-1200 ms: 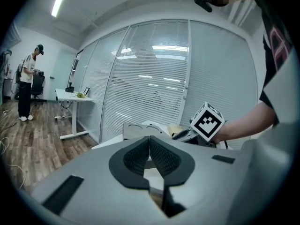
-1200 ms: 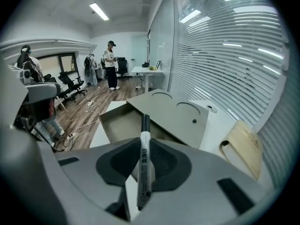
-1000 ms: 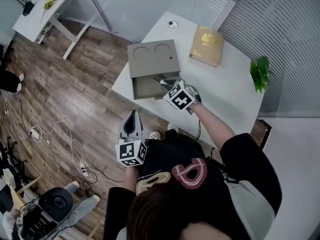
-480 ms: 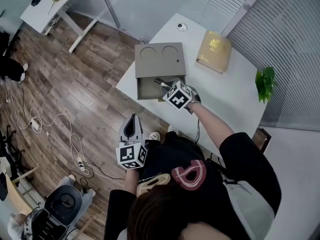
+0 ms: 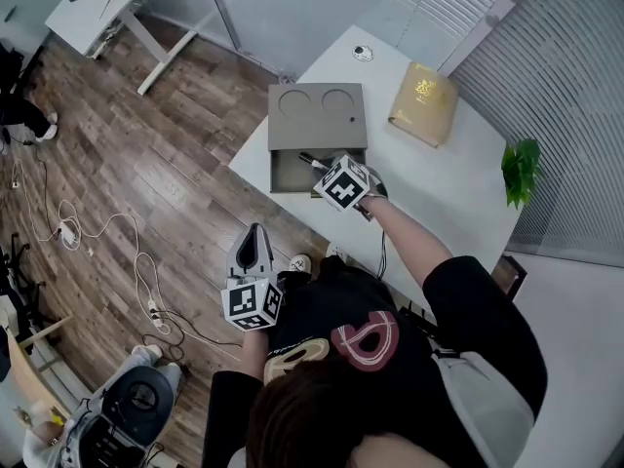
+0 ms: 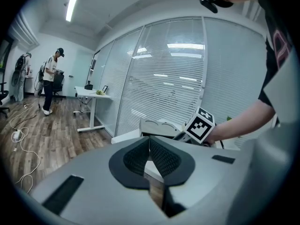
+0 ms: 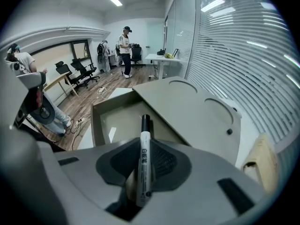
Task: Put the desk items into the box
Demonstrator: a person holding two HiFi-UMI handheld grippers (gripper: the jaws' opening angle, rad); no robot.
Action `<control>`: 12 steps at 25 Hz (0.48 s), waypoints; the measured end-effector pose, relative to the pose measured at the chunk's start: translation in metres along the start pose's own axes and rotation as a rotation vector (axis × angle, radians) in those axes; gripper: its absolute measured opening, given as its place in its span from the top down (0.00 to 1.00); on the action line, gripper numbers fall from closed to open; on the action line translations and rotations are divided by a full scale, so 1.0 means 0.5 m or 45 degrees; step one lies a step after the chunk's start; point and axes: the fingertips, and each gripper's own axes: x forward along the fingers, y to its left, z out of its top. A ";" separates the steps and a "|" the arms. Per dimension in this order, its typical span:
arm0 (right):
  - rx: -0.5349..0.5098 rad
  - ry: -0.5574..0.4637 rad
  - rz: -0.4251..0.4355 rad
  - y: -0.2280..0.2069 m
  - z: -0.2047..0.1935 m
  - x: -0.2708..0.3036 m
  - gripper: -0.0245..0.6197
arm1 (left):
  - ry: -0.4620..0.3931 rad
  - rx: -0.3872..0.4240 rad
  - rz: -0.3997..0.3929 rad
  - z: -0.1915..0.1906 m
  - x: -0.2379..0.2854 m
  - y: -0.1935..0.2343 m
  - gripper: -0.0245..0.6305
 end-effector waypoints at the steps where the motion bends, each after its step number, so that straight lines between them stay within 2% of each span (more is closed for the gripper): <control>1: 0.010 0.001 0.001 0.000 0.001 0.003 0.85 | -0.001 -0.003 0.001 0.000 0.001 0.001 0.93; 12: 0.010 0.037 0.019 0.001 0.001 0.010 0.84 | -0.031 -0.051 0.004 0.016 -0.003 0.006 0.93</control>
